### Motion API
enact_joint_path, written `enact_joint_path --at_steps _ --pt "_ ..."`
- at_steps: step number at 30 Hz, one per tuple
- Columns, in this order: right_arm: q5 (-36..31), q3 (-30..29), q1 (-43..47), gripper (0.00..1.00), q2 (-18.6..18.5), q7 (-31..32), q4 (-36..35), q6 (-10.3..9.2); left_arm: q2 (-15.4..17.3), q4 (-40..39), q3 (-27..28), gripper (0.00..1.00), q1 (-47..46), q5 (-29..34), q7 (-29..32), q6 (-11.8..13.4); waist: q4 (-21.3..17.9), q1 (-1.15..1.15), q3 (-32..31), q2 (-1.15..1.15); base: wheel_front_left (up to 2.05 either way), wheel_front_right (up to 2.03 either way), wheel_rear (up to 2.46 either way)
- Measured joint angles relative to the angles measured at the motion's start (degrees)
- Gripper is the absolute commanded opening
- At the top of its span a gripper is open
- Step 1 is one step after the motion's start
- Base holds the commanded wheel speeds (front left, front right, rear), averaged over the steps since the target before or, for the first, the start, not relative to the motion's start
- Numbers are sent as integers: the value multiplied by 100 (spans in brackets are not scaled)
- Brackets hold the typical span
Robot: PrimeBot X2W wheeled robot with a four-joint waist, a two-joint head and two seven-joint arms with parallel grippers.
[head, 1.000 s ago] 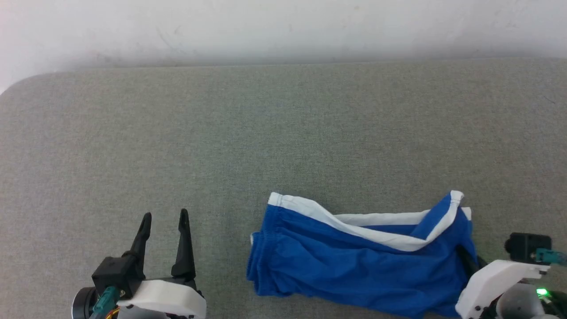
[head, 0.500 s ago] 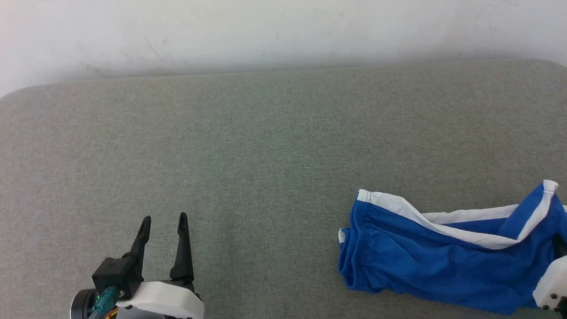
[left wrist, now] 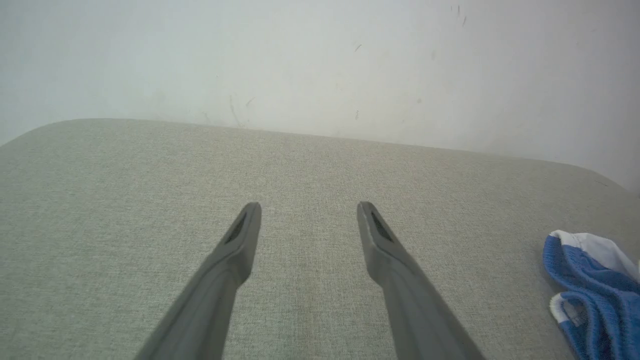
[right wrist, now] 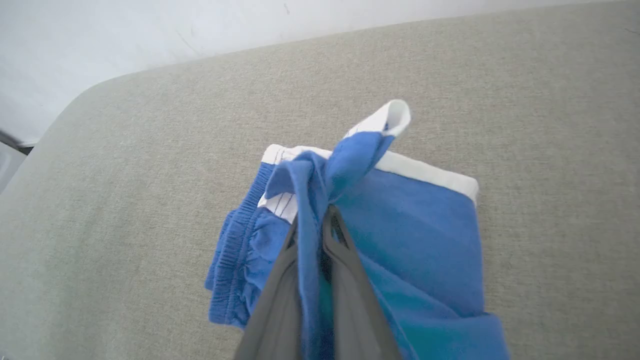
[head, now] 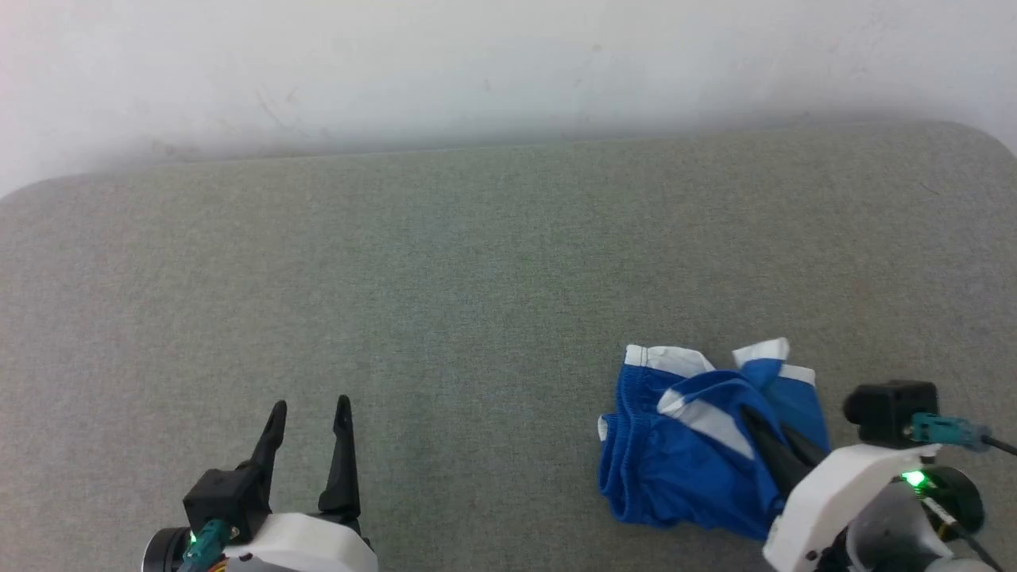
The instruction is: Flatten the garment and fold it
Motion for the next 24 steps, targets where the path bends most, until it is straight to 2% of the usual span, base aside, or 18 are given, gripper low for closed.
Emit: enact_joint_path --at_steps 6,11,20,23,24 --pt "46 471 -100 0 8 3 -147 0 -11 55 -19 100 -12 -42 5 -9 118 0 49 0 0 0 0" --pt "35 599 -370 0 15 -14 18 0 -75 113 -42 100 -55 -49 -25 -47 235 0 152 0 0 0 0" --pt "-233 777 -771 0 20 16 1259 0 -192 297 -93 100 -205 -127 -81 -102 424 0 337 0 0 0 0" --pt "-606 837 -940 0 22 -14 1704 0 -200 376 -99 100 -274 -164 -86 -144 469 0 350 0 0 0 0" --pt "-654 849 -990 7 23 -14 1831 0 -211 397 -104 100 -288 -165 -87 -152 482 0 347 0 0 0 0"
